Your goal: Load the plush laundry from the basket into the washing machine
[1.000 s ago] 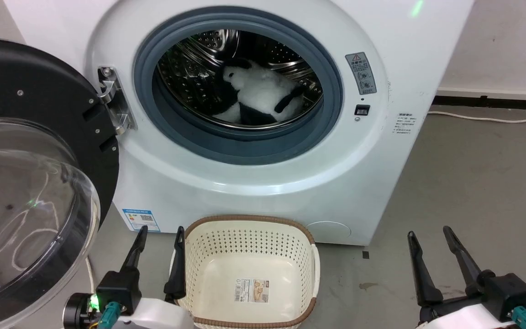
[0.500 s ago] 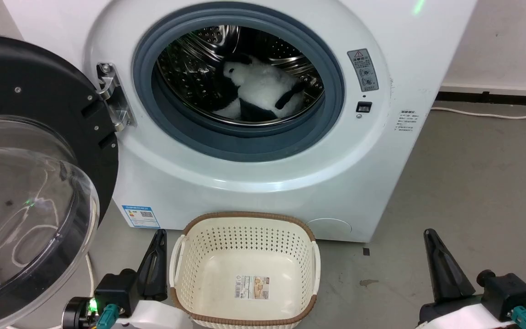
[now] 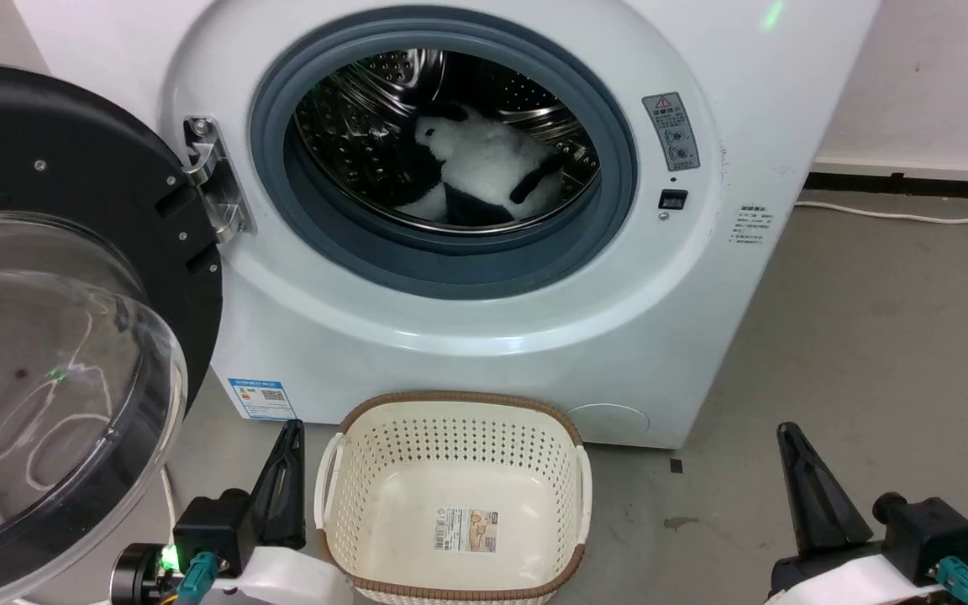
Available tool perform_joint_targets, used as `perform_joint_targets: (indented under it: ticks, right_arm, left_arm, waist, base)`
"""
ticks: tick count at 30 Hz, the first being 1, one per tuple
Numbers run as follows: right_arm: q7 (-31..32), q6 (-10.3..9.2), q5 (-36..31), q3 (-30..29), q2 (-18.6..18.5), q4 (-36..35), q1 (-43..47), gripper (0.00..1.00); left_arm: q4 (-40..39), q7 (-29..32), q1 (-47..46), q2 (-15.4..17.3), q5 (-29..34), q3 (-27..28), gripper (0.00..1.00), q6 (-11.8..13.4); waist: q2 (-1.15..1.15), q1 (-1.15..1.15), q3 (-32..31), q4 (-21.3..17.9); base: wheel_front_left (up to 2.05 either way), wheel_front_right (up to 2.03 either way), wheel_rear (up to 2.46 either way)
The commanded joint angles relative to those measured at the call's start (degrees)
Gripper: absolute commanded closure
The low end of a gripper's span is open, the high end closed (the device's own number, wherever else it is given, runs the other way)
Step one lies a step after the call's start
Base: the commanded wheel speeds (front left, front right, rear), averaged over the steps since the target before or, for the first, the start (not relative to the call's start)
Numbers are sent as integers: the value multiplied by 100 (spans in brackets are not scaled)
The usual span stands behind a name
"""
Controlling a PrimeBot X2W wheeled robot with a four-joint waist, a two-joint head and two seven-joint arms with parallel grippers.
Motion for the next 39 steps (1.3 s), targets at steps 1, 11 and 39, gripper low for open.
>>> perform_joint_targets:
  ticks: [1, 11, 39]
  right_arm:
    - [29, -1, -52, -8, 0, -34, -26, 100]
    - [159, -1, -114, -17, 0, -72, -43, 100]
    - [488, -3, -271, -40, 0, -167, -85, 100]
  left_arm:
    - [-40, 27, 19, -1, 54, 19, 100, 21]
    - [-117, 156, 30, -2, 117, 47, 100, 37]
    - [-314, 483, 57, -5, 279, 118, 100, 76]
  waist:
    - [0, 0, -1, 2]
    - [0, 0, -19, 20]
    - [0, 0, -62, 66]
  base:
    - [0, 0, 0]
    - [0, 0, 0]
    - [0, 0, 0]
